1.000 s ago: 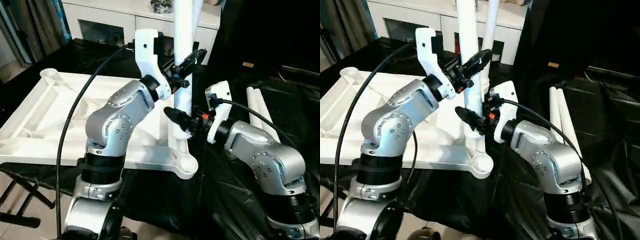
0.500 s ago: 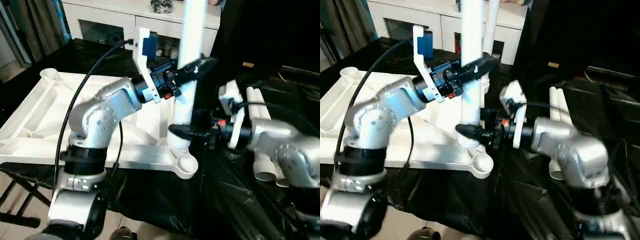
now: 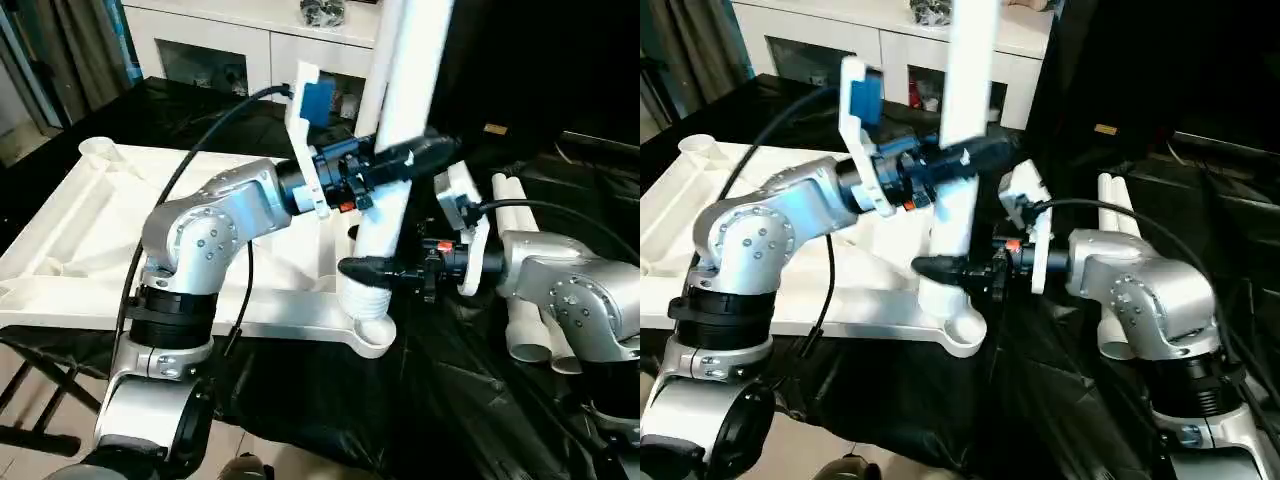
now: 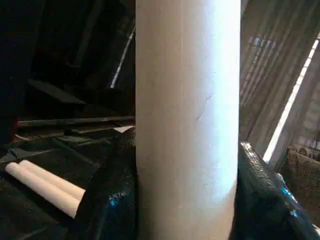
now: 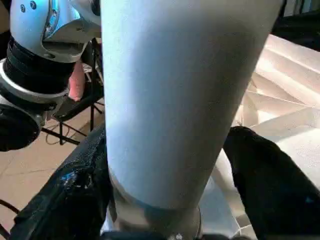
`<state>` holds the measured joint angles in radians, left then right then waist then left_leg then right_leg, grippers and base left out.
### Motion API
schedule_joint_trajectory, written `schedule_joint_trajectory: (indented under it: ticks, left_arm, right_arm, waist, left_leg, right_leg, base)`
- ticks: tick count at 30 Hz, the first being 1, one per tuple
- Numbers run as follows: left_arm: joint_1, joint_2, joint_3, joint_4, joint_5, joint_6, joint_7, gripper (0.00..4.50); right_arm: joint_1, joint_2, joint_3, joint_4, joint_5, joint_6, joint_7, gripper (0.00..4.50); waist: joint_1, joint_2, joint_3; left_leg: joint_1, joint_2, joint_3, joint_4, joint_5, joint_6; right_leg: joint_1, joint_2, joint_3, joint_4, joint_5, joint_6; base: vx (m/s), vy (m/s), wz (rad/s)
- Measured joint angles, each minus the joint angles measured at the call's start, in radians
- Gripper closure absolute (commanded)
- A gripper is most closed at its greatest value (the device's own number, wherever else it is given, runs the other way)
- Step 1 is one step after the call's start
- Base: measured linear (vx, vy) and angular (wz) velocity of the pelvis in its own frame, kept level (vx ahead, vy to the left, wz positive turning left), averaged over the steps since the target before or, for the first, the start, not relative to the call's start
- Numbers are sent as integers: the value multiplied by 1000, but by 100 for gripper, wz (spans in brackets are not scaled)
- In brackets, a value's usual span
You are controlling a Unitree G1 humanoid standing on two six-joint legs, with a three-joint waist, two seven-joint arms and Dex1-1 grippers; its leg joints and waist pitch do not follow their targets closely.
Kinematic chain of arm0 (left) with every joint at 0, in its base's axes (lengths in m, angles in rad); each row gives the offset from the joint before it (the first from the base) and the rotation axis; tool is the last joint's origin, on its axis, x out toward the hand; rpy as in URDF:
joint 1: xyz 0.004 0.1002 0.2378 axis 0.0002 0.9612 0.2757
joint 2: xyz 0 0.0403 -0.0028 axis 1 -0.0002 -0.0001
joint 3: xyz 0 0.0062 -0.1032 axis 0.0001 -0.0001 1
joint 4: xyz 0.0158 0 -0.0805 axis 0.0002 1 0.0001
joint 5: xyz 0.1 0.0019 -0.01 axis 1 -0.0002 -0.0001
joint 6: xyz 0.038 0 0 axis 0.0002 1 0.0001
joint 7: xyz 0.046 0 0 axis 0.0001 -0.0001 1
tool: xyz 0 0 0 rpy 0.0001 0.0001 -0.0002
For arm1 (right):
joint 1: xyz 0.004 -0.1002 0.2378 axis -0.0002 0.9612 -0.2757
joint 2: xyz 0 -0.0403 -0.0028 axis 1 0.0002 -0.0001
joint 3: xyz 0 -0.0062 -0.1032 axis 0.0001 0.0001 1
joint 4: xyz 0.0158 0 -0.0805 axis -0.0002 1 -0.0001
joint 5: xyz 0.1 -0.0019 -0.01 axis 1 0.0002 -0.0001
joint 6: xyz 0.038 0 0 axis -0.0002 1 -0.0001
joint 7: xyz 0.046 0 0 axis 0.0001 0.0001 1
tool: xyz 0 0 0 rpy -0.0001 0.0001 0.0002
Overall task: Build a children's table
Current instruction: Pick table leg
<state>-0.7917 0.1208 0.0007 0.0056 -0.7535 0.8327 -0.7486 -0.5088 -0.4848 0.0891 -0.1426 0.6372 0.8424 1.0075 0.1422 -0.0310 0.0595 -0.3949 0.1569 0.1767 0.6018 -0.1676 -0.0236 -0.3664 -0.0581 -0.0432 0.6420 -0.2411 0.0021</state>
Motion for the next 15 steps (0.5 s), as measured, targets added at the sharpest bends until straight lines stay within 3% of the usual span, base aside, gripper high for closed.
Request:
schedule_joint_trajectory:
  ticks: [15]
  left_arm:
    - [0,-2,-5,0,-8,16,-8,265]
  right_arm:
    - [0,3,29,11,7,-3,40,250]
  waist:
    - [0,0,0]
  left_leg:
    - [0,0,0,0,0,0]
  right_leg:
    - [0,0,0,0,0,0]
  base:
    - [0,0,0]
